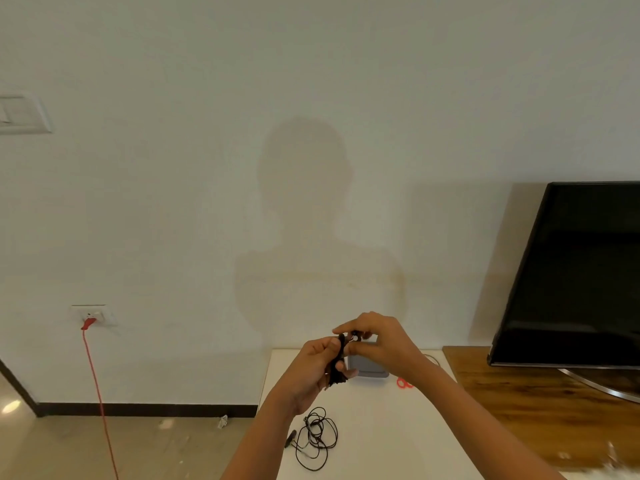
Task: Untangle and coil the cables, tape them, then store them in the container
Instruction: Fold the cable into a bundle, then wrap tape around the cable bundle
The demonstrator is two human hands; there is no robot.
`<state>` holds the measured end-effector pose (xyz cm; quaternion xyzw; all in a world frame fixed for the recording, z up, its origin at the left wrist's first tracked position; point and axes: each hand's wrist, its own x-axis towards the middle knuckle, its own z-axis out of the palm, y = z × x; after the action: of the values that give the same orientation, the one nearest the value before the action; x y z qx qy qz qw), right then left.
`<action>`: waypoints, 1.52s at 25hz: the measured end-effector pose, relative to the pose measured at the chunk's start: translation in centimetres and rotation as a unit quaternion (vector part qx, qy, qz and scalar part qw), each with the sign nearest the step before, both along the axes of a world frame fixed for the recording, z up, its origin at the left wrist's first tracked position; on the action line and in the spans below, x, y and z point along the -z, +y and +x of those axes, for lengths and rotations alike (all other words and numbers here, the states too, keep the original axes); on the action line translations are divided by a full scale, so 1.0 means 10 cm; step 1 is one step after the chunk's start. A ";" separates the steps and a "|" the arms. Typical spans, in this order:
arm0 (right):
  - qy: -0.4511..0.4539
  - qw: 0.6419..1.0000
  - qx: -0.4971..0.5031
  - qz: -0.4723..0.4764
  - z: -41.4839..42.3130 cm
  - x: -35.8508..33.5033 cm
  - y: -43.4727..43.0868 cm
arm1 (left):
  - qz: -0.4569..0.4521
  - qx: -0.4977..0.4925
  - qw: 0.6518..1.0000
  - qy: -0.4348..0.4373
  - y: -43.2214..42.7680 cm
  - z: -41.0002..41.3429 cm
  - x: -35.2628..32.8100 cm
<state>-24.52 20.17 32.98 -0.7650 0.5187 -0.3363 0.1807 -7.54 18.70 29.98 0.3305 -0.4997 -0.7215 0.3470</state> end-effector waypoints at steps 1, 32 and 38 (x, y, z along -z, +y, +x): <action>-0.003 1.000 -0.004 -0.013 -0.01 0.04 -0.03 | 0.012 0.007 1.000 0.007 0.00 0.00 -0.01; -0.249 0.917 0.166 0.265 -0.79 2.27 -0.60 | 0.137 -0.068 0.972 -0.181 -0.58 -0.66 1.48; 0.029 0.883 0.345 0.316 -1.66 3.17 -1.17 | 0.162 -0.083 0.971 -0.157 -0.90 -0.85 1.79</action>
<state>-41.07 8.50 1.24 -0.4492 0.8339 -0.1732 0.2698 -16.06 9.67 12.12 0.5317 -0.3956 -0.7005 0.2650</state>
